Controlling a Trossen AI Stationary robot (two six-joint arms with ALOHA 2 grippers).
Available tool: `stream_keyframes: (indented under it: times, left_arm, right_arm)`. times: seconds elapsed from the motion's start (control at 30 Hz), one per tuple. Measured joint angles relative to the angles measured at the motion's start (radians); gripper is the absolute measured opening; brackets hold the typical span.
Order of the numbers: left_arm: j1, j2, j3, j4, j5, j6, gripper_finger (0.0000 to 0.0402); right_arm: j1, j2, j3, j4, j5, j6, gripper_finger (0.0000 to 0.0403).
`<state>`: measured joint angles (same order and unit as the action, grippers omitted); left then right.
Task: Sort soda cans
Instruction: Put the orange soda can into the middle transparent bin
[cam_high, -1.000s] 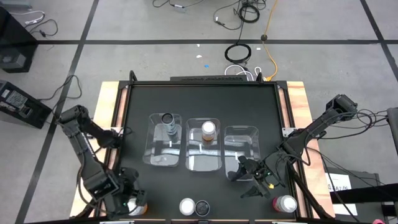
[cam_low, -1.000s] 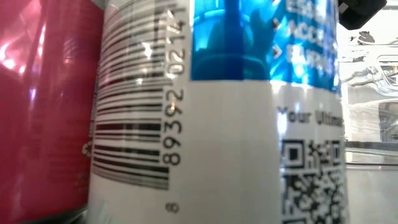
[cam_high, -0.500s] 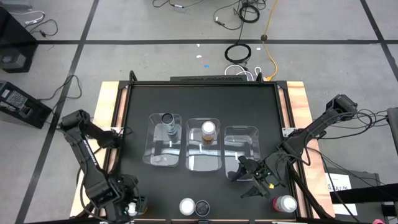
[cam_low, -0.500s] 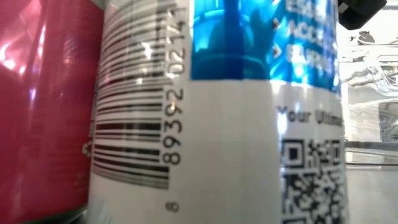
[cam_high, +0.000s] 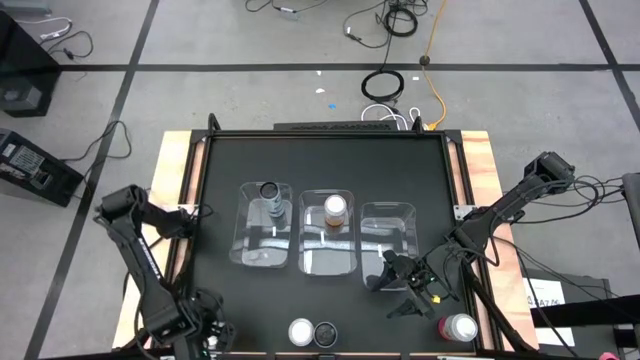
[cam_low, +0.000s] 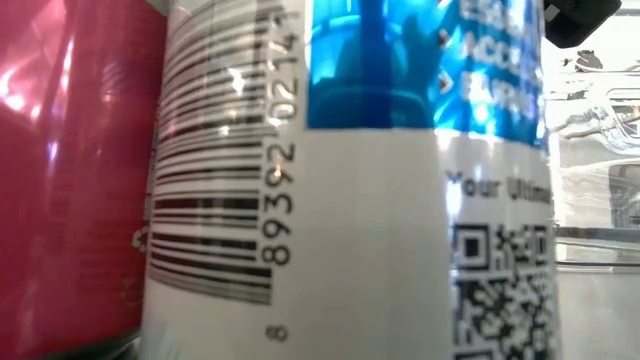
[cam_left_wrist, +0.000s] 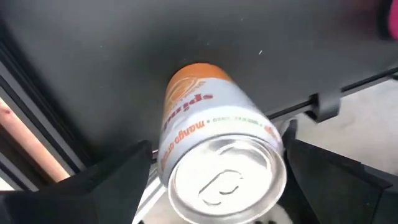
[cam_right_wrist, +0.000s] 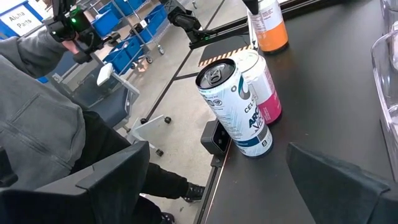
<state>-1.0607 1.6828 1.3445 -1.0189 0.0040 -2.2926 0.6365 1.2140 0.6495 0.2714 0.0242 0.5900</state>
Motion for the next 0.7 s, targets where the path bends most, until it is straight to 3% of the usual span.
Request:
stream_keyframes:
  times: [0.7]
  left_arm:
    - [-0.028,0.114,0.000,0.008,0.014,0.057,0.0381]
  right_arm:
    - [0.000,0.000,0.000,0.000,0.000,0.000,0.0370]
